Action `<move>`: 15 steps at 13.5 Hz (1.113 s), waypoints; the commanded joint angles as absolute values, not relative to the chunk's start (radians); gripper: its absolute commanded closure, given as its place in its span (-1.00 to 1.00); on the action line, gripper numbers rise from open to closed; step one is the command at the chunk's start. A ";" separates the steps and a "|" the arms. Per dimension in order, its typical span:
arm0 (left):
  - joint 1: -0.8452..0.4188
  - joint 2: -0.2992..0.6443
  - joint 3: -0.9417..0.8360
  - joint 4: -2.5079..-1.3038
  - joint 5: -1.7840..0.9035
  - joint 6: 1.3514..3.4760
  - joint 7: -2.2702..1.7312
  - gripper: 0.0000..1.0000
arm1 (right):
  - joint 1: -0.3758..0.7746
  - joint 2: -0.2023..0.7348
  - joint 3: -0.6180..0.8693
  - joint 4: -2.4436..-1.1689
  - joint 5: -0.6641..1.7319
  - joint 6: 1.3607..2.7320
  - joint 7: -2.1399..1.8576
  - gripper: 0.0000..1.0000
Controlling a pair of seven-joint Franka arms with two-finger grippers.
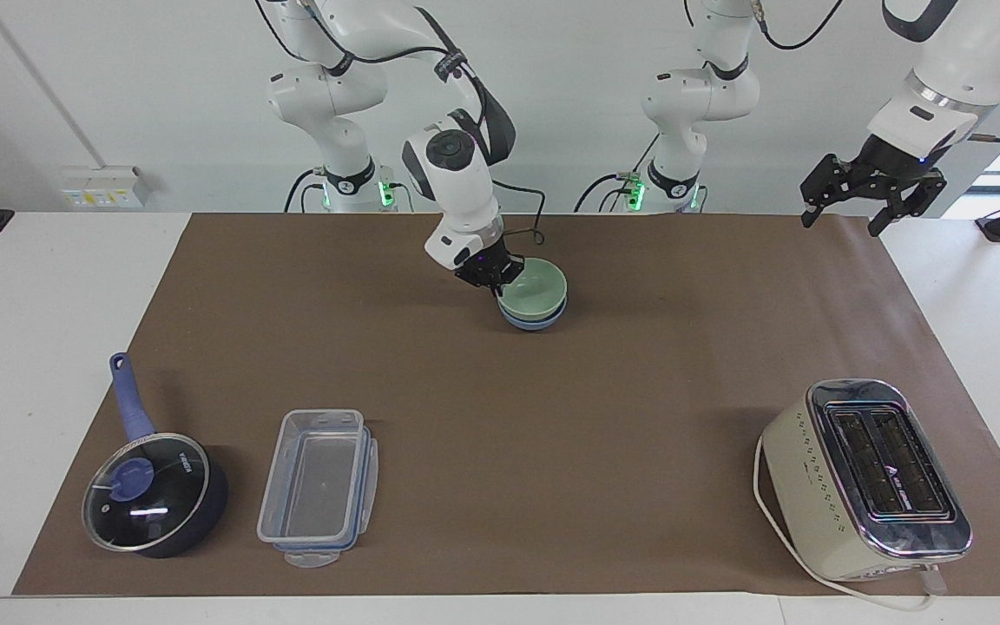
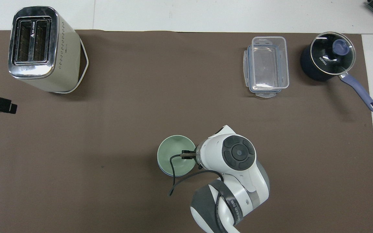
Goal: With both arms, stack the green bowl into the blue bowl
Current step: 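Lower the green bowl into the blue bowl with the right gripper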
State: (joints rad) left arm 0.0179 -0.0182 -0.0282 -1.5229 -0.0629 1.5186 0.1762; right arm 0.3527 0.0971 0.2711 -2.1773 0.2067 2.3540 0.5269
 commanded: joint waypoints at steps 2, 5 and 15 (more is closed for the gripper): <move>0.025 -0.012 -0.034 -1.500 -0.041 1.494 0.183 -1.00 | 0.380 0.071 0.270 -2.207 0.184 2.376 0.584 1.00; 0.025 -0.012 -0.034 -1.499 -0.041 1.494 0.183 -1.00 | 0.380 0.071 0.270 -2.209 0.184 2.376 0.583 1.00; 0.025 -0.012 -0.034 -1.499 -0.041 1.494 0.183 -1.00 | 0.380 0.083 0.270 -2.238 0.181 2.436 0.583 1.00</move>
State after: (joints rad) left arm 0.0179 -0.0182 -0.0282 -1.5229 -0.0629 1.5185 0.1762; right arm 0.3786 0.0969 0.2700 -2.2188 0.2029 2.4120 0.5526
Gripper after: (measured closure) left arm 0.000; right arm 0.952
